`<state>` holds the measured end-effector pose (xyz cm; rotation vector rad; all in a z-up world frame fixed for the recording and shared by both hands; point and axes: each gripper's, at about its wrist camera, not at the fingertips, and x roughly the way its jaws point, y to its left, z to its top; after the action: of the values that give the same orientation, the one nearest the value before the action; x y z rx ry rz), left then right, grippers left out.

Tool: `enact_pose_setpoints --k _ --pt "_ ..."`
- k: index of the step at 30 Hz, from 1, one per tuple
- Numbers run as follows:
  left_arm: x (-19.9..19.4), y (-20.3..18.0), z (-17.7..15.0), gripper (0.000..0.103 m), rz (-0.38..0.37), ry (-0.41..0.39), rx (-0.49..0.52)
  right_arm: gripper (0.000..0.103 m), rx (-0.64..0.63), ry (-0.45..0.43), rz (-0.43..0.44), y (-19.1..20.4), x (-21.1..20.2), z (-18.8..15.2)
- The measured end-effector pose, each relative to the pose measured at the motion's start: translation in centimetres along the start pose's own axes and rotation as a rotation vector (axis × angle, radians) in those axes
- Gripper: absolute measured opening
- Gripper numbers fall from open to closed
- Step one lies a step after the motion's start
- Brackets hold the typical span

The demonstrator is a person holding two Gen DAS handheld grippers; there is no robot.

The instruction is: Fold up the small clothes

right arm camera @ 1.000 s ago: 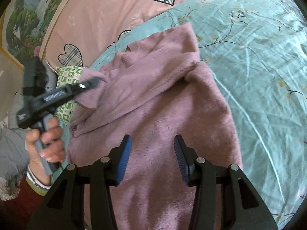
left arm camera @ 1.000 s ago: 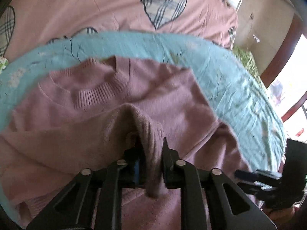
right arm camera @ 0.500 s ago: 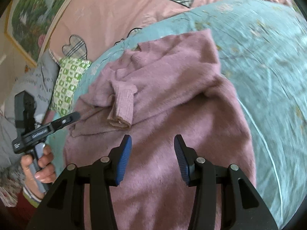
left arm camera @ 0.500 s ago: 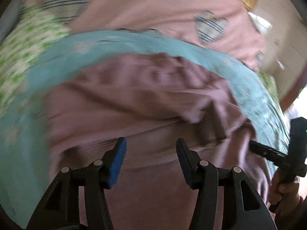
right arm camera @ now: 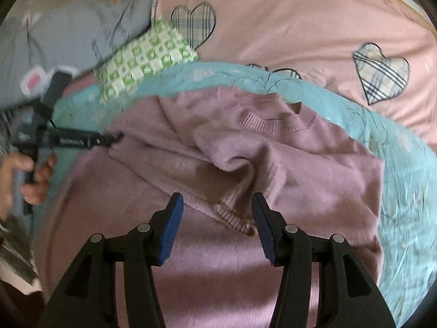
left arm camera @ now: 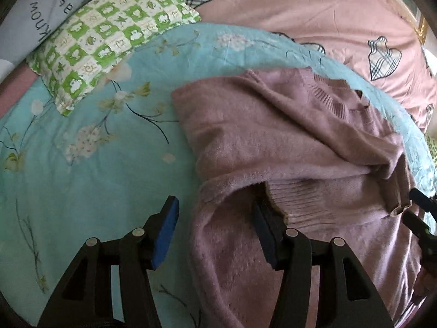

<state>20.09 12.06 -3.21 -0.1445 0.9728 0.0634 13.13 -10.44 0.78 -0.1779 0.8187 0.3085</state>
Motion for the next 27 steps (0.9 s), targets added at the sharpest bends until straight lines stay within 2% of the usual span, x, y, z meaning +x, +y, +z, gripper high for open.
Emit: enact_pose_setpoints --k 2,4,5,7,8,10,11,14,16,18,23,26,27 --pt "0.9 0.1 -0.1 0.056 0.009 0.015 0.004 0.053 -0.025 0.069 -0.048 -0.2 2.1 -0.2" --pt "1.5 0.4 0.0 0.056 0.012 0.016 -0.008 0.052 0.006 0.104 -0.077 -1.4 3.6 -0.7" --pt "1.6 0.5 0.2 0.056 0.015 0.012 -0.016 0.045 0.041 0.108 -0.064 -2.0 3.6 -0.8" --pt "1.7 0.7 0.8 0.056 0.034 0.003 -0.023 0.024 0.126 0.106 -0.036 -3.4 3.5 -0.7" --pt "1.9 0.8 1.1 0.056 0.055 0.000 -0.029 0.005 0.183 0.097 -0.008 -4.4 3.0 -0.5" --pt "1.9 1.0 1.3 0.056 0.067 -0.001 -0.040 0.005 0.320 0.055 0.091 -6.5 1.4 0.0" --pt "1.8 1.2 1.4 0.056 0.067 -0.002 -0.049 0.005 0.419 0.009 0.175 -8.3 0.0 0.5" --pt "1.5 1.8 1.3 0.055 0.070 -0.004 -0.060 0.005 0.605 -0.113 0.260 -13.1 -3.9 1.4" --pt "1.3 1.8 1.2 0.055 0.072 -0.005 -0.061 0.004 0.701 -0.159 0.242 -17.1 -5.7 1.6" --pt "1.3 1.7 1.0 0.055 0.069 -0.003 -0.053 0.004 0.739 -0.157 0.185 -19.5 -5.8 1.5" --pt "1.6 0.7 0.8 0.055 0.073 -0.003 -0.019 0.004 0.835 -0.052 0.073 -23.3 -2.3 -0.5" --pt "1.7 0.4 0.8 0.055 0.088 -0.004 -0.008 0.005 0.897 -0.003 0.080 -24.2 0.3 -2.4" --pt "1.7 0.4 0.8 0.055 0.089 -0.004 -0.005 0.007 0.907 0.011 0.082 -24.2 0.9 -2.9"
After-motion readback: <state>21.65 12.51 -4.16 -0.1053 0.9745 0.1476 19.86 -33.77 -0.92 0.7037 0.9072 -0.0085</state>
